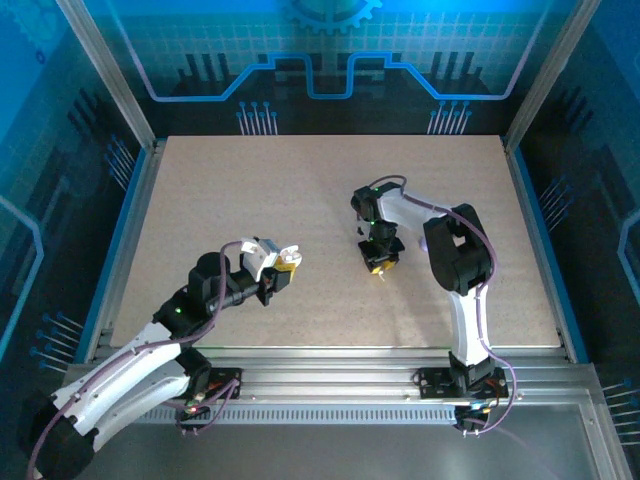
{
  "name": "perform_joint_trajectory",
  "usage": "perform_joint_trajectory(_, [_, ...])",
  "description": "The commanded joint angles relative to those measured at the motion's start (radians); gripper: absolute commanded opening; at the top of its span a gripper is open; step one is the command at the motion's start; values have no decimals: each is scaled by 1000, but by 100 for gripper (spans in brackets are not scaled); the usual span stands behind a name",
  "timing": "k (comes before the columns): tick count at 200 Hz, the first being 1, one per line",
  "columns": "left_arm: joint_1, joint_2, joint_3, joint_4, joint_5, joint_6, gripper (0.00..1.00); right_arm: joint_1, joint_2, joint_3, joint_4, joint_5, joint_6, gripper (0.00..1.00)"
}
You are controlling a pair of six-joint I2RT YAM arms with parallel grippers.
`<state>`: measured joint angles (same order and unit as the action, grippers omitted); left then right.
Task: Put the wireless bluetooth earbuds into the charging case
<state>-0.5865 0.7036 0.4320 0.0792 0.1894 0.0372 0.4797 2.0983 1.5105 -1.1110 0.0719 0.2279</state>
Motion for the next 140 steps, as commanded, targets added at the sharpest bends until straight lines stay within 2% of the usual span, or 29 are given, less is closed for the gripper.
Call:
perform_joint_trajectory(1, [-8,-15,31,4,20,21,18,17,-29,-16,-62,16,24,29])
perform_joint_trajectory(72, [-8,-15,31,5,22,21,18,17,-30,-35,-44,15,33,20])
perform_joint_trajectory(140, [-10,22,20,49,22,-2,17,15,-116,-52,-12,8,72,19])
